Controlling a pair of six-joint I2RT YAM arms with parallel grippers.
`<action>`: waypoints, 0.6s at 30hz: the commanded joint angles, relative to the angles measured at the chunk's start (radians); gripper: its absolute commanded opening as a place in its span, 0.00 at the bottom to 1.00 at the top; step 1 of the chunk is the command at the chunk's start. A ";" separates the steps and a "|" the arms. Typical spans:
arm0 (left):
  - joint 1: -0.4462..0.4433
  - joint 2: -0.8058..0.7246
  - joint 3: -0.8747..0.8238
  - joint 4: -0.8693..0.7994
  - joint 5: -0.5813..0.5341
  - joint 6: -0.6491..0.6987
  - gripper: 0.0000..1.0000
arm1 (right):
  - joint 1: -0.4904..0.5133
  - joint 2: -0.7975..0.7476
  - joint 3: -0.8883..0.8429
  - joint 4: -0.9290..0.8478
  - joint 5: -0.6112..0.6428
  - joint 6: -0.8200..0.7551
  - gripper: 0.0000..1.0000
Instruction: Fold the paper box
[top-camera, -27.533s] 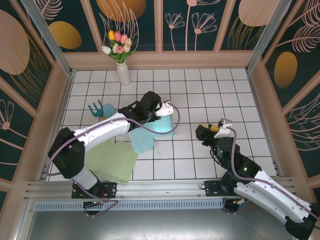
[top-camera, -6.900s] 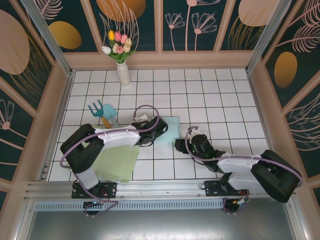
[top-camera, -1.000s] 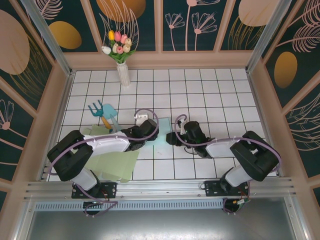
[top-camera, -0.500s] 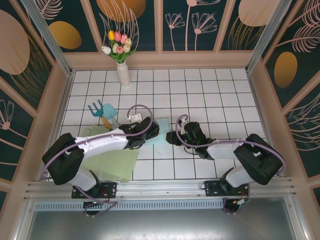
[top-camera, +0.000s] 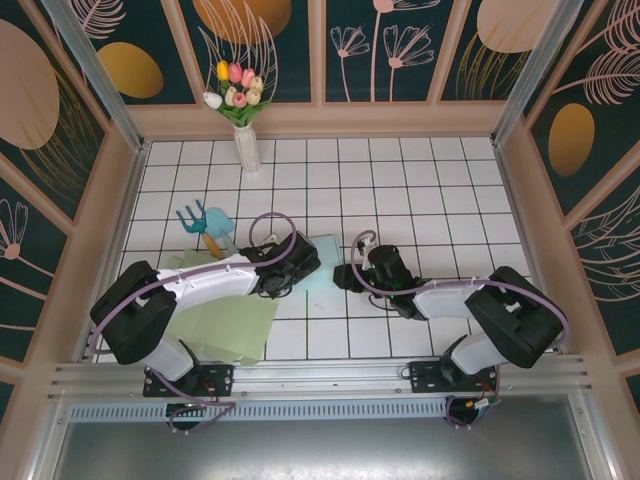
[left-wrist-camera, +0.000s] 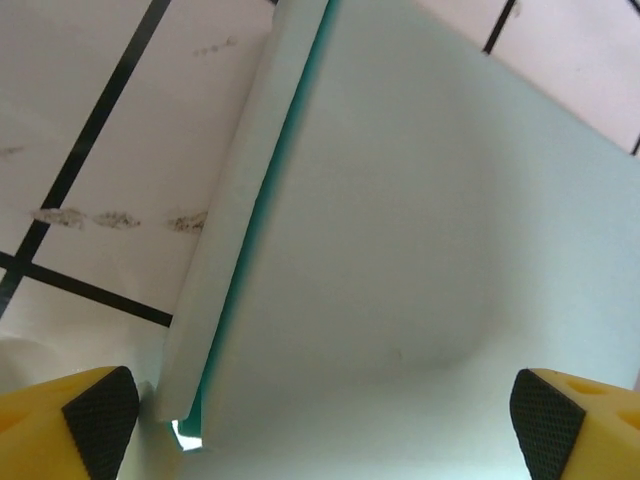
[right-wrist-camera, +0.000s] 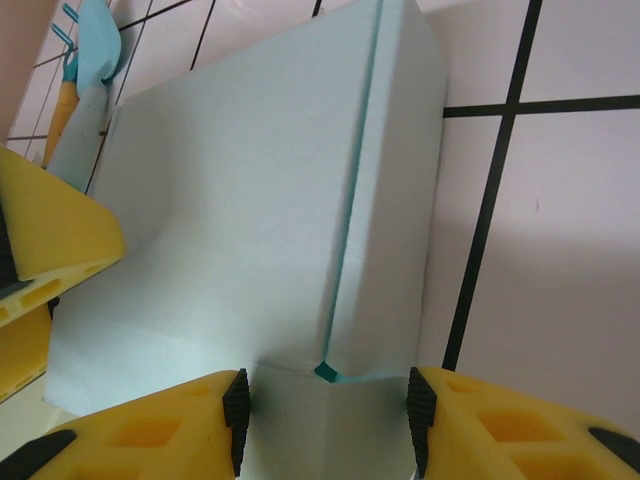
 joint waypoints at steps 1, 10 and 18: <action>0.006 0.031 0.017 0.001 0.031 -0.043 0.96 | 0.007 0.011 -0.016 0.022 0.004 -0.004 0.49; 0.012 0.069 0.029 0.012 0.054 -0.046 0.87 | 0.007 0.009 -0.026 0.028 0.004 -0.003 0.49; 0.013 0.050 -0.004 -0.005 0.009 -0.055 0.85 | 0.007 0.003 -0.028 0.016 0.010 -0.003 0.49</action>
